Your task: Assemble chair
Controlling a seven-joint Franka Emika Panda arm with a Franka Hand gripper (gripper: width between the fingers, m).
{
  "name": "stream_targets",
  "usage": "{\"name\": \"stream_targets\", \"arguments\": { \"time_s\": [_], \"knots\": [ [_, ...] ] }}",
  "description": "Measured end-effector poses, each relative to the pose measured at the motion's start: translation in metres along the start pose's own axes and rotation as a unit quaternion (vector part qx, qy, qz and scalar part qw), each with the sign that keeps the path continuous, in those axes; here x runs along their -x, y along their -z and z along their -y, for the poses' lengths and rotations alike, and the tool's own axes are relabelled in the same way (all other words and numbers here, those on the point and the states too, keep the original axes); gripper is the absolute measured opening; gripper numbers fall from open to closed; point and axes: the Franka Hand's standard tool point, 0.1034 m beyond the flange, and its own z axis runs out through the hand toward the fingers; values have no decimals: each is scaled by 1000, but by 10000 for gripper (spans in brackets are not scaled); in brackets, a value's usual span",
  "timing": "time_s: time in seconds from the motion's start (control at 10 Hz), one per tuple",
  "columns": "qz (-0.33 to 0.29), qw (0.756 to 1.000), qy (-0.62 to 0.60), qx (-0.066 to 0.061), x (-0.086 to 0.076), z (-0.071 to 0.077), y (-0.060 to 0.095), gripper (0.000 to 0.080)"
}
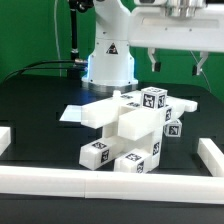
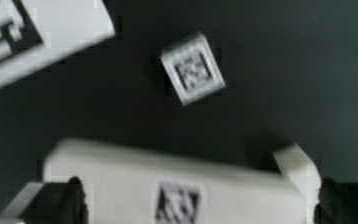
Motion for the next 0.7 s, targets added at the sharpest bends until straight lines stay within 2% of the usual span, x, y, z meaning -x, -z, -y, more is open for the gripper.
{"name": "stream_targets", "arguments": {
  "time_s": [0.1, 0.2, 0.5, 0.7],
  "knots": [
    [-2, 1000, 6, 5, 3, 1, -14, 649],
    [-9, 1000, 4, 6, 3, 2, -29, 649],
    [-20, 1000, 9, 12, 7, 7, -59, 649],
    [-18, 1000, 9, 16, 11, 6, -68, 649]
  ]
}}
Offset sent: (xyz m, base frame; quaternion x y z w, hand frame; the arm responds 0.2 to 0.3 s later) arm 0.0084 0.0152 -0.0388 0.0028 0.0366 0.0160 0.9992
